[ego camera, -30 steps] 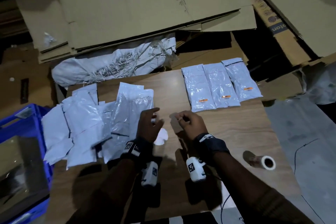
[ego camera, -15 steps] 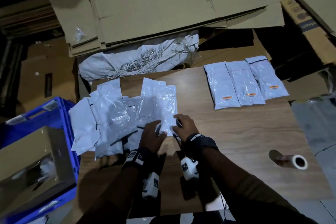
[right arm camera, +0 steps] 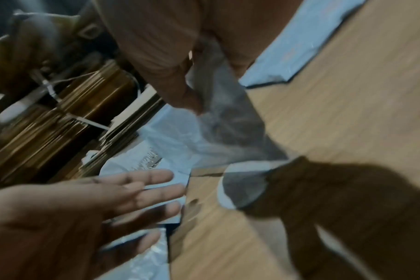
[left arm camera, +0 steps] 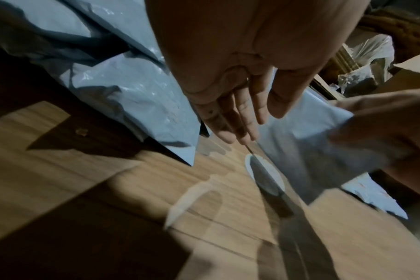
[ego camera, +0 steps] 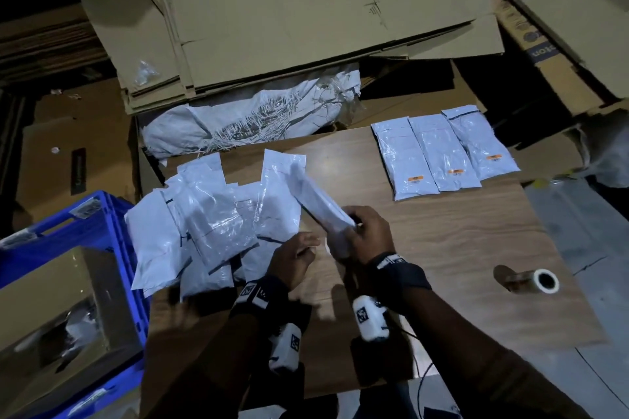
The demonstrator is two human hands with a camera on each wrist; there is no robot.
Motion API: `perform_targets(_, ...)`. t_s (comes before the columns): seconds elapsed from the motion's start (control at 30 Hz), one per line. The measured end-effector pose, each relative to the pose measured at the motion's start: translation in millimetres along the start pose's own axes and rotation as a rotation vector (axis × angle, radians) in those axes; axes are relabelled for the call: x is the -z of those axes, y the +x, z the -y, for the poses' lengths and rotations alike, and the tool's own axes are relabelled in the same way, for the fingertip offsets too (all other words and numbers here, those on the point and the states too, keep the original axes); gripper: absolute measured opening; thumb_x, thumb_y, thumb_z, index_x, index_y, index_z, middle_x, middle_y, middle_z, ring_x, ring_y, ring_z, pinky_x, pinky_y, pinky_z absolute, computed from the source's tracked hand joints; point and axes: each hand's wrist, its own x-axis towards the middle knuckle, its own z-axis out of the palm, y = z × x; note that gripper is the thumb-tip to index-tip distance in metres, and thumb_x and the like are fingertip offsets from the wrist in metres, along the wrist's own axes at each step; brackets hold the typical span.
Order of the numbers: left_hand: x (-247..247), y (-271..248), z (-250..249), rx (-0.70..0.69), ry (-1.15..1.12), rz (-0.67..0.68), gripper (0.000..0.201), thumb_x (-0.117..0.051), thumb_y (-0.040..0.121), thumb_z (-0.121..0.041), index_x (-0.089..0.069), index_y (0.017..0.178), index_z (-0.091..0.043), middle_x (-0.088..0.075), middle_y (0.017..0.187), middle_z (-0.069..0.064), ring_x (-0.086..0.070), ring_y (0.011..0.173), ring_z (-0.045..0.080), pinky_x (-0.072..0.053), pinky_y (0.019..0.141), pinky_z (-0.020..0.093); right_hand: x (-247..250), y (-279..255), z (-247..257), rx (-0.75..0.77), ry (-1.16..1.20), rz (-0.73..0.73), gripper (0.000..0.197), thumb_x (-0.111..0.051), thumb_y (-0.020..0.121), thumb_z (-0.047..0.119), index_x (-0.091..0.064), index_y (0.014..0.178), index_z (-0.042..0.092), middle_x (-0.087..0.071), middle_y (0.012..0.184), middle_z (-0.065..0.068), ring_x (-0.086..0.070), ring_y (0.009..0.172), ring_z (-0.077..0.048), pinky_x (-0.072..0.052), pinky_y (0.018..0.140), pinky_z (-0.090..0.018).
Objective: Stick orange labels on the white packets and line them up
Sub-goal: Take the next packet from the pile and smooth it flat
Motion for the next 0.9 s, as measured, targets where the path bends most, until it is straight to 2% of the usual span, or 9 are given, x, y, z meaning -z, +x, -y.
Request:
perform_targets(0.13, 16.6, -14.7, 4.0, 0.094, -0.15, -0.06, 0.016, -0.064, 0.084, -0.028, -0.074, 0.096, -0.027, -0.077, 0.099, -0.008, -0.072, 0.098, 0.013, -0.057, 0.084, 0.032, 38.4, -28.7, -22.4, 0.247, -0.31, -0.042, 0.028, -0.063, 0.071, 0.013, -0.072, 0.097, 0.02, -0.062, 0.094, 0.0, -0.058, 0.088, -0.031, -0.046, 0.077, -0.042)
perform_targets(0.2, 24.5, -24.2, 9.2, 0.097, -0.172, -0.075, 0.011, -0.063, 0.082, -0.029, -0.073, 0.086, -0.031, -0.077, 0.094, -0.009, -0.073, 0.093, 0.017, -0.057, 0.08, 0.033, 53.2, -50.6, -32.7, 0.26, -0.402, -0.055, 0.024, -0.058, 0.073, 0.02, -0.071, 0.093, 0.024, -0.06, 0.094, 0.003, -0.055, 0.088, -0.031, -0.045, 0.076, -0.044)
perform_targets(0.27, 28.6, -34.5, 14.3, 0.073, -0.133, -0.081, 0.007, -0.067, 0.086, -0.021, -0.072, 0.084, -0.026, -0.077, 0.09, -0.008, -0.073, 0.089, 0.018, -0.055, 0.077, 0.032, 64.3, -73.6, -42.7, 0.269, -0.47, -0.045, 0.021, -0.055, 0.075, 0.027, -0.07, 0.09, 0.029, -0.06, 0.095, 0.006, -0.055, 0.09, -0.029, -0.042, 0.075, -0.041)
perform_targets(0.4, 21.9, -52.0, 17.1, 0.057, -0.029, -0.09, 0.014, -0.067, 0.091, -0.004, -0.074, 0.094, -0.015, -0.075, 0.094, -0.005, -0.069, 0.085, 0.009, -0.048, 0.078, 0.021, 76.8, -110.9, -63.9, 0.21, -0.588, 0.021, 0.026, -0.067, 0.068, 0.021, -0.064, 0.089, 0.036, -0.06, 0.1, 0.01, -0.055, 0.097, -0.026, -0.031, 0.076, -0.036)
perform_targets(0.5, 3.9, -59.5, 8.5, -0.032, 0.061, 0.003, 0.021, -0.063, 0.09, 0.001, -0.072, 0.102, -0.012, -0.07, 0.107, 0.0, -0.067, 0.097, 0.013, -0.045, 0.08, 0.009, 88.1, -130.7, -74.6, 0.196, -0.63, 0.058, 0.026, -0.07, 0.064, 0.025, -0.063, 0.087, 0.037, -0.062, 0.1, 0.01, -0.061, 0.095, -0.028, -0.035, 0.076, -0.037)
perform_targets(0.6, -20.1, -63.7, 2.6, -0.191, 0.139, 0.086, 0.026, -0.06, 0.086, -0.011, -0.069, 0.109, -0.015, -0.063, 0.113, 0.001, -0.064, 0.107, 0.02, -0.05, 0.088, 0.024, 100.2, -145.5, -82.0, 0.154, -0.643, 0.092, 0.016, -0.067, 0.068, 0.037, -0.069, 0.084, 0.037, -0.064, 0.099, 0.008, -0.064, 0.092, -0.028, -0.036, 0.076, -0.038)
perform_targets(0.7, -48.3, -67.8, 0.3, -0.37, 0.368, 0.141, 0.043, -0.055, 0.086, -0.028, -0.066, 0.126, -0.019, -0.061, 0.13, -0.002, -0.056, 0.121, 0.022, -0.046, 0.103, 0.038, 109.2, -155.3, -92.0, 0.122, -0.638, 0.092, 0.024, -0.057, 0.067, 0.05, -0.071, 0.081, 0.038, -0.065, 0.096, 0.006, -0.065, 0.092, -0.029, -0.035, 0.076, -0.038)
perform_targets(0.8, -74.0, -72.8, -4.2, -0.416, 0.489, 0.162, 0.054, -0.05, 0.091, -0.039, -0.057, 0.142, -0.021, -0.048, 0.153, 0.0, -0.042, 0.14, 0.021, -0.034, 0.116, 0.04, 116.3, -164.0, -101.9, 0.119, -0.661, 0.126, 0.023, -0.059, 0.066, 0.048, -0.071, 0.082, 0.037, -0.065, 0.094, 0.004, -0.066, 0.089, -0.03, -0.039, 0.073, -0.039)
perform_targets(0.9, -98.1, -82.1, -3.7, -0.37, 0.636, 0.247, 0.063, -0.042, 0.096, -0.045, -0.038, 0.156, -0.023, -0.022, 0.168, -0.001, -0.02, 0.153, 0.021, -0.023, 0.123, 0.041, 119.0, -172.2, -111.4, 0.117, -0.712, 0.199, 0.019, -0.068, 0.063, 0.038, -0.072, 0.081, 0.035, -0.064, 0.092, 0.003, -0.066, 0.087, -0.032, -0.042, 0.07, -0.039)
